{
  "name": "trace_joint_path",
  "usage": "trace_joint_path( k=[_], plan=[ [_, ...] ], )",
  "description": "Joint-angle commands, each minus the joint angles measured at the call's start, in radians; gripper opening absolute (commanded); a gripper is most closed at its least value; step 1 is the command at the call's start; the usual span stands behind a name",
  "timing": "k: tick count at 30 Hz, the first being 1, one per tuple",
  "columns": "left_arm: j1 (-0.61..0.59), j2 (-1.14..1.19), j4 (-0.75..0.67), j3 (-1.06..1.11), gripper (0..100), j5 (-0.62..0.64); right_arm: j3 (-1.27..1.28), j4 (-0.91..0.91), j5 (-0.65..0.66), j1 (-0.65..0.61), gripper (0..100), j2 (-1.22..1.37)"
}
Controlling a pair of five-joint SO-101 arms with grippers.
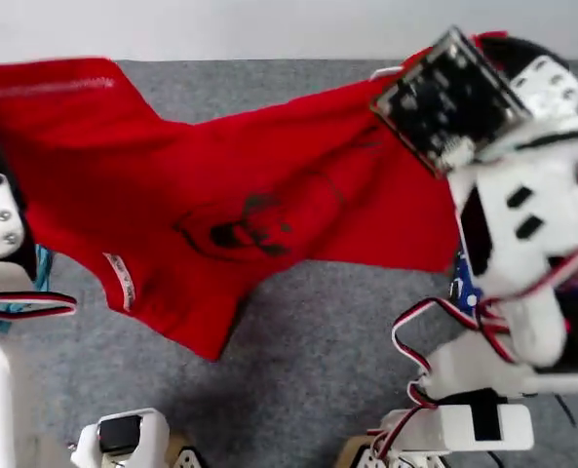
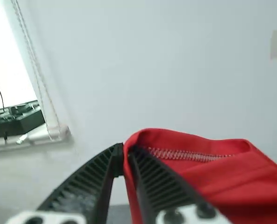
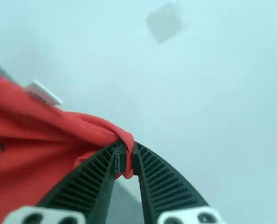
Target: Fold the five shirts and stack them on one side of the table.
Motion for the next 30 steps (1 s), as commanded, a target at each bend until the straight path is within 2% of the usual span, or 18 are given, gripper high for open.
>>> trace_joint_path(
  k=[1,14,20,25,30],
  plan=[
    [0.003,0.068,0.04,-0.151,0,-0.012,-0.094,-0.015,0.034,0.041,1.0,-0.033],
    [0.003,0.334,0.126,-0.648,0,-0.014,-0.157,-0.076,0.044,0.17,1.0,-0.053],
    [0.003,0.35,0.129,-0.733,0,-0.083,-0.153,-0.012,0.044,0.173,1.0,-0.107],
    [0.003,0.298,0.192,-0.748,0,-0.12,-0.152,0.05,0.044,0.174,1.0,-0.176],
    [-0.003,0.23,0.235,-0.745,0,-0.138,-0.15,0.051,0.043,0.257,1.0,-0.222]
  ],
)
